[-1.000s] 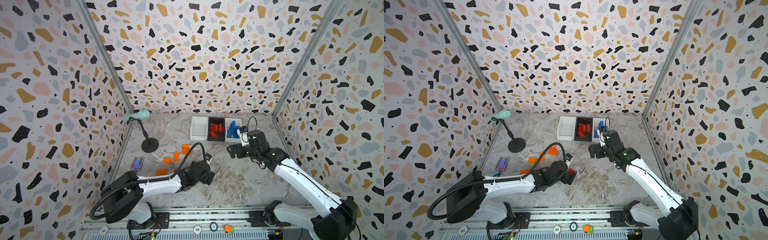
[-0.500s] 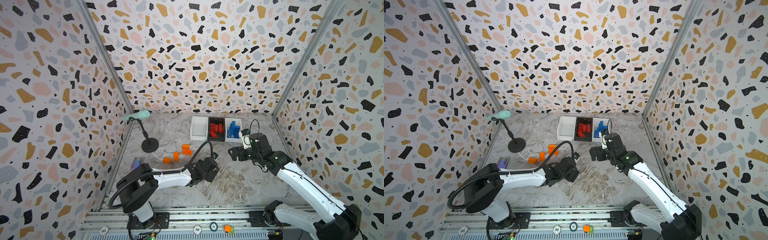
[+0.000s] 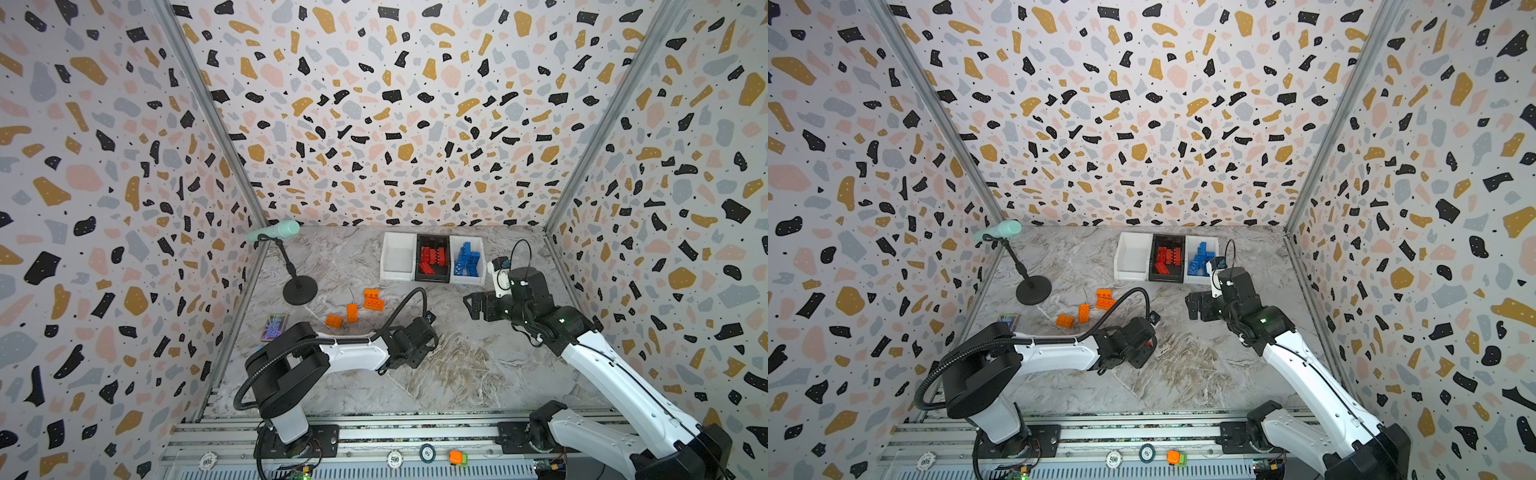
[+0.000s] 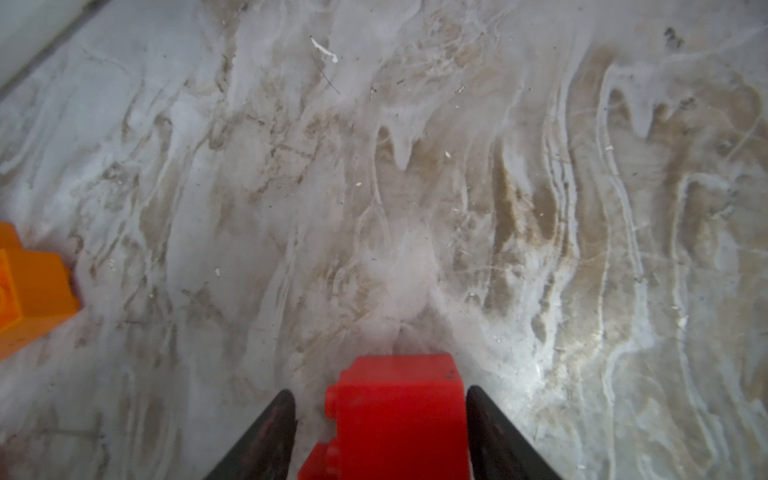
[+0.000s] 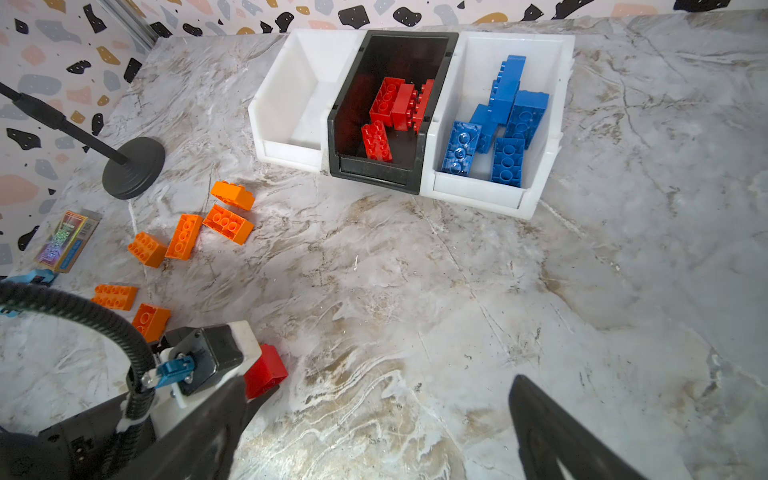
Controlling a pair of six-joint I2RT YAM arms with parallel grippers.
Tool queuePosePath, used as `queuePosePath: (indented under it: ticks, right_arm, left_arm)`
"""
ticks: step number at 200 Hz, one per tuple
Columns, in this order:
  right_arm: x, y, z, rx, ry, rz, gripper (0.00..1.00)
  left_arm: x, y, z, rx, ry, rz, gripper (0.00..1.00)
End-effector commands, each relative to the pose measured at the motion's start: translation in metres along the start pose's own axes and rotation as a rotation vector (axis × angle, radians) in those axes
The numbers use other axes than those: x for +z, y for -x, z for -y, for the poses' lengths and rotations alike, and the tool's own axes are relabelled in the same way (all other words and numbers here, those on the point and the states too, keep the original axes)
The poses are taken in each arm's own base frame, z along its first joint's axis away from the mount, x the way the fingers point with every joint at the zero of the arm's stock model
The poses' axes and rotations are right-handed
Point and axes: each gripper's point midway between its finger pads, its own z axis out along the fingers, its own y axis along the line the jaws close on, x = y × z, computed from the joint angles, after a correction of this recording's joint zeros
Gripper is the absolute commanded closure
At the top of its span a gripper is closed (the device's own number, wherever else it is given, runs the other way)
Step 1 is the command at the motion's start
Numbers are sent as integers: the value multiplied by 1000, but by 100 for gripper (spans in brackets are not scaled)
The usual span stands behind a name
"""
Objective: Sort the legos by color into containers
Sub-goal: 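Grasp a red brick with the left gripper while the right arm draws back, then carry the red brick with the left gripper into the black bin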
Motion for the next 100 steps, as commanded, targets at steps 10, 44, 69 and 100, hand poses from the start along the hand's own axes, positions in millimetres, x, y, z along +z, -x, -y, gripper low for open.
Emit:
queuePosePath:
  ticks: [10, 44, 69, 100]
  right_arm:
    - [-5, 0, 2, 1, 3, 16, 1]
    - [-11, 3, 5, 9, -3, 35, 1]
    - [-20, 7, 5, 17, -1, 61, 1]
    - [-28, 9, 11, 30, -28, 86, 1]
  left_arm:
    - [1, 10, 0, 3, -5, -6, 50]
    - [0, 17, 0, 25, -6, -19, 63]
    - [-5, 36, -6, 18, 7, 12, 64]
    - [-7, 68, -20, -16, 14, 65, 64]
